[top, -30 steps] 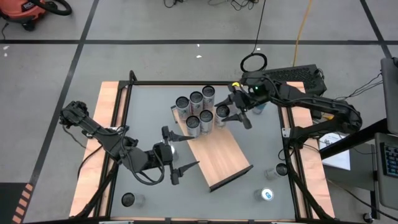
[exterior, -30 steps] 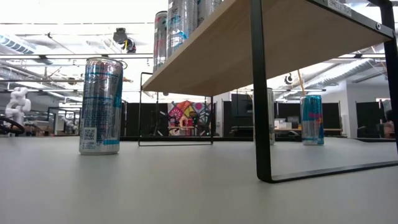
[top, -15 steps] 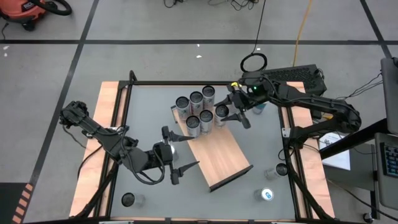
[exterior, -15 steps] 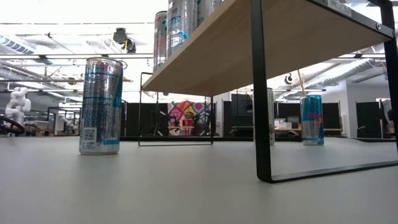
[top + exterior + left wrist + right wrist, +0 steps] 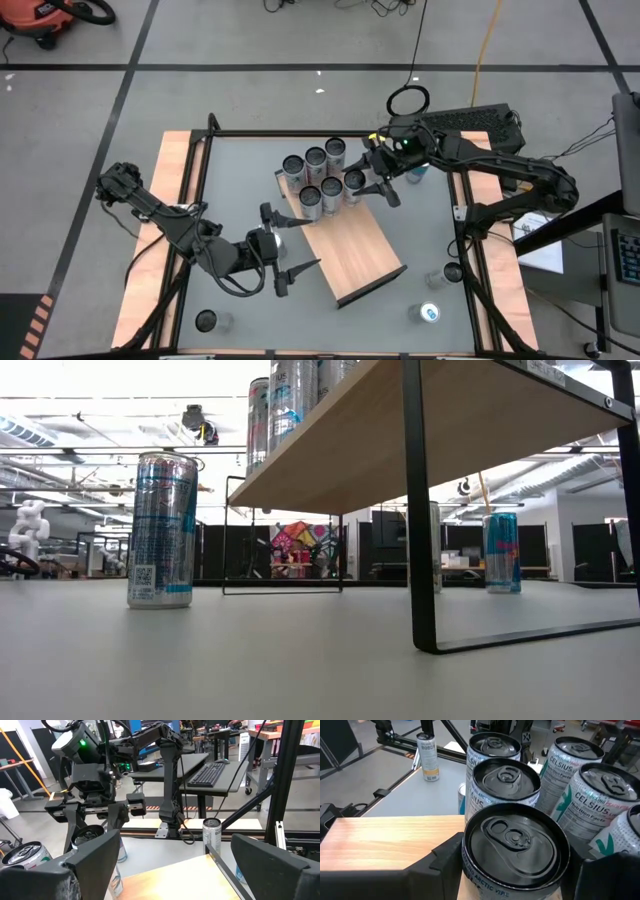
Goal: Place canned beverage on shelf
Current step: Put the white-blue soda can on the shelf aligned with the other white-blue soda cans
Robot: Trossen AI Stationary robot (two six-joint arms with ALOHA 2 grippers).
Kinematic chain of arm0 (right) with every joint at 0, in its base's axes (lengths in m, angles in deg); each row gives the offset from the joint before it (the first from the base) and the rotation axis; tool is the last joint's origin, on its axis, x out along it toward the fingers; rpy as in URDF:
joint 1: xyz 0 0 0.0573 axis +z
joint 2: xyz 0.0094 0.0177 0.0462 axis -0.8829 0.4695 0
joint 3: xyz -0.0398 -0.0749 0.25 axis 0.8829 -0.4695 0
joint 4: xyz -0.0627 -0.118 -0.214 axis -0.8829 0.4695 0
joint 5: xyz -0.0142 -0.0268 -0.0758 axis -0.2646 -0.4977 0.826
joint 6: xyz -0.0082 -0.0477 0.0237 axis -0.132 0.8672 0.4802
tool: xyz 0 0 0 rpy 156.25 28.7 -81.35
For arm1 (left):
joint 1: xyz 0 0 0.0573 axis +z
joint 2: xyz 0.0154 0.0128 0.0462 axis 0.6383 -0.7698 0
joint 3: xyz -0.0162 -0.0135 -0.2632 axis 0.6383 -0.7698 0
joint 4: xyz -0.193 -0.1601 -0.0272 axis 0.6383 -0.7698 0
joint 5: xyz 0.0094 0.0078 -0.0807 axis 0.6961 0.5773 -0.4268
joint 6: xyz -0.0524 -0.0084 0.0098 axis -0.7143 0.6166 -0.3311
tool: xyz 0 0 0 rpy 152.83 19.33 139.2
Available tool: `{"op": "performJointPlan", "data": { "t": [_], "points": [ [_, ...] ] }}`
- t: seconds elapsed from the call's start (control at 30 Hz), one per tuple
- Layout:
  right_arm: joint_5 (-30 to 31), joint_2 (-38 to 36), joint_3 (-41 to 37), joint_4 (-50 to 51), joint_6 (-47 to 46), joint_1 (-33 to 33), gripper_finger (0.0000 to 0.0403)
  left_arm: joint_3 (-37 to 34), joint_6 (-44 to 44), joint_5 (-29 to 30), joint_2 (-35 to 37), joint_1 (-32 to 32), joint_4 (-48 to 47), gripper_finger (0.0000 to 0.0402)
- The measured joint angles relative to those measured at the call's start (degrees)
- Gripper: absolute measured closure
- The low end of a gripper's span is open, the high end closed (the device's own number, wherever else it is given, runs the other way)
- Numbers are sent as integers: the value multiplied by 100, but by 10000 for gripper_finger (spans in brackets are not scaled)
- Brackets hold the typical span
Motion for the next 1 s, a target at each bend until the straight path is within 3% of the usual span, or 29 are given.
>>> {"op": "performJointPlan", "data": {
  "t": [1.0],
  "points": [
    [7,236,17,5,-178,-80,163,-2,-2,-4,-2,0,-70,20]
  ]
}}
